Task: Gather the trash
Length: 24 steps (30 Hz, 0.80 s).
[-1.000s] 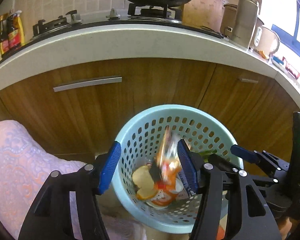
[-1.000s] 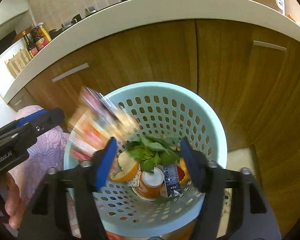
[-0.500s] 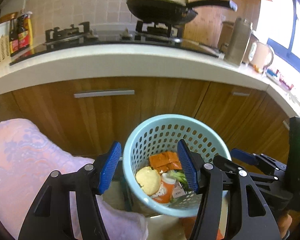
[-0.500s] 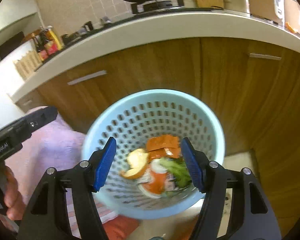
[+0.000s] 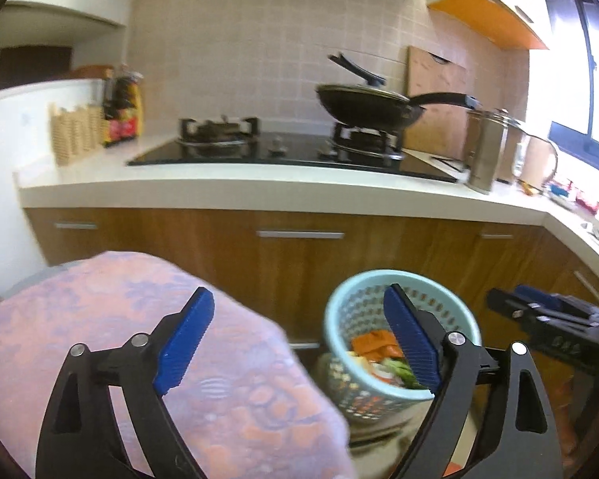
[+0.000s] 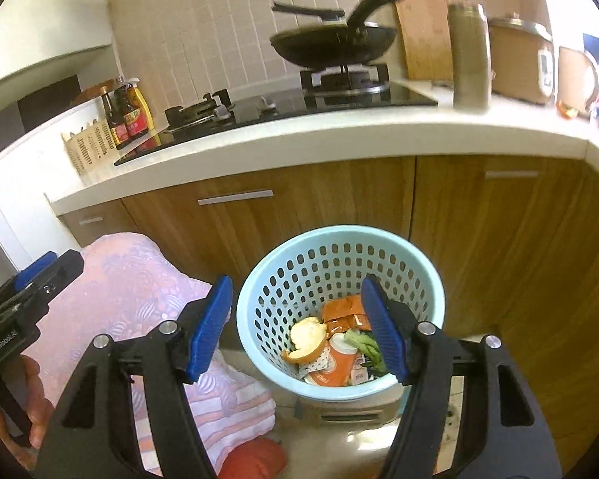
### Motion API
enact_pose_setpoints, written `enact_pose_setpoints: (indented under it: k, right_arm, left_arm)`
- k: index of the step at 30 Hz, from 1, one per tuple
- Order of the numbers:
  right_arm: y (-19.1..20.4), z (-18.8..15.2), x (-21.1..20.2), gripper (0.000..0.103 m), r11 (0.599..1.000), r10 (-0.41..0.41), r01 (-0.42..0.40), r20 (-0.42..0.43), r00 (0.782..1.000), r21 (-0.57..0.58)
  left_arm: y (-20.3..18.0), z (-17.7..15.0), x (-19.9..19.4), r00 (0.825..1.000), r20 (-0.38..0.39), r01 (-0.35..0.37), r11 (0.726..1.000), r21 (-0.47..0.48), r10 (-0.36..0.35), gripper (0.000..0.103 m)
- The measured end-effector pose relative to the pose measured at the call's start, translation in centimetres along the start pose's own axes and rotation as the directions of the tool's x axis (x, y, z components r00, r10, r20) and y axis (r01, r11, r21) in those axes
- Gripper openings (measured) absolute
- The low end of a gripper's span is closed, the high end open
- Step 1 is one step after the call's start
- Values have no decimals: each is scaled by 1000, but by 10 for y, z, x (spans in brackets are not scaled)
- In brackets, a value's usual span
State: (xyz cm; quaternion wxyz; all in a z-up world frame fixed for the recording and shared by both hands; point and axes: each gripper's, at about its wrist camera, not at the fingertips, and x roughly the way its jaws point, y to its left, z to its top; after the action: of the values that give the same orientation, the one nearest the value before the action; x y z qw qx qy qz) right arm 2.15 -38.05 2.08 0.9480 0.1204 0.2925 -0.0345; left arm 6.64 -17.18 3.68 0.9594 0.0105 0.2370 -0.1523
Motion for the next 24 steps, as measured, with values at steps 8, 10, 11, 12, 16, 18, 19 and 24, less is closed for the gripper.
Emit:
enact_pose_setpoints:
  k: [8, 10, 11, 12, 16, 18, 19, 24]
  right_arm:
    - [36, -11, -22, 72, 996, -62, 68, 86, 994, -63]
    - [38, -12, -25, 76, 994, -83, 90, 110, 990, -55]
    - [37, -13, -26, 78, 994, -94, 100, 119, 988, -51]
    - [37, -14, -27, 78, 992, -107, 114, 128, 986, -48]
    - [39, -17, -26, 78, 988, -131, 141, 138, 982, -59]
    - [40, -18, -27, 78, 986, -146, 157, 144, 979, -64]
    - [40, -18, -28, 78, 985, -152, 163, 151, 977, -63]
    - [42, -17, -34, 78, 986, -147, 158, 174, 974, -55]
  left_arm:
    - [11, -8, -11, 998, 38, -55, 998, -17, 56, 85]
    - [9, -8, -18, 993, 68, -97, 995, 3, 97, 85]
    - [7, -8, -20, 990, 82, -117, 993, 13, 115, 85]
    - [6, -8, -23, 988, 92, -127, 992, 19, 124, 85]
    - [6, -7, -27, 986, 115, -124, 992, 4, 123, 85]
    - [7, -7, -28, 986, 116, -121, 993, 0, 120, 85]
    - [7, -7, -28, 986, 118, -123, 992, 2, 122, 86]
    - [8, -6, -28, 983, 125, -133, 991, -1, 132, 87]
